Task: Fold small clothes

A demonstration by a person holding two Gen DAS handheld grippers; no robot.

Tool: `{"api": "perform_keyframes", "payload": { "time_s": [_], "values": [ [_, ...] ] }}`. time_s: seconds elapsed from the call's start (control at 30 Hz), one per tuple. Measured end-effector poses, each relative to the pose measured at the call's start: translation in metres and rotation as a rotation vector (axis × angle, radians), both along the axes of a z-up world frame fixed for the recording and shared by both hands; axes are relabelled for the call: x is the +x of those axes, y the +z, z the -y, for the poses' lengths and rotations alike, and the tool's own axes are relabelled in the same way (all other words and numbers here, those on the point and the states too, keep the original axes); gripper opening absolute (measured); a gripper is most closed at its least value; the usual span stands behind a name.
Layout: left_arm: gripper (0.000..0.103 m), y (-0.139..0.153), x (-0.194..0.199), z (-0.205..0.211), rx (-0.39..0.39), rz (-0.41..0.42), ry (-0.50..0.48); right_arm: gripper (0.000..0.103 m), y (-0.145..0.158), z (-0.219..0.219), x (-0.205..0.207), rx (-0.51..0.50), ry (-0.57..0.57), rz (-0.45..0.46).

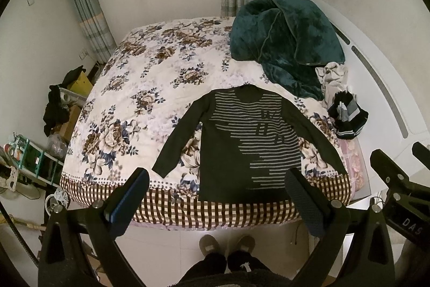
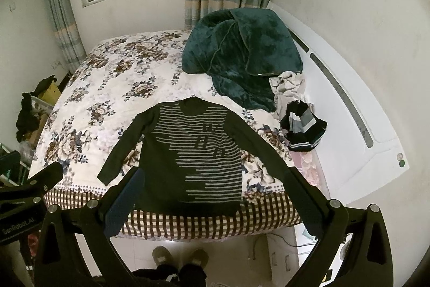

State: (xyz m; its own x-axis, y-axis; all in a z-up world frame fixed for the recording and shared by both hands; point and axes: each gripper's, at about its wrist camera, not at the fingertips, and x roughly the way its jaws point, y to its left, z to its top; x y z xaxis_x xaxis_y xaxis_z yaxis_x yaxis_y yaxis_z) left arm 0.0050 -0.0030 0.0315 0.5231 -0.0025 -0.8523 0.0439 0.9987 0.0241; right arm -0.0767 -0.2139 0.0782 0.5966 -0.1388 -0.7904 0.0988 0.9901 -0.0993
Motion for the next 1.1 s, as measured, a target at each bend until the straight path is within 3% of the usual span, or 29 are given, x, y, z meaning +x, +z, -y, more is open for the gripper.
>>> {"api": "perform_keyframes", "payload": {
  "time_s": [1.1],
  "values": [
    [0.103,0.0028,0.0006,0.0005,-0.004,0.011,0.001,0.103,0.0052,-0.0022,0.0062,-0.001,0.005,0.010]
  ]
}}
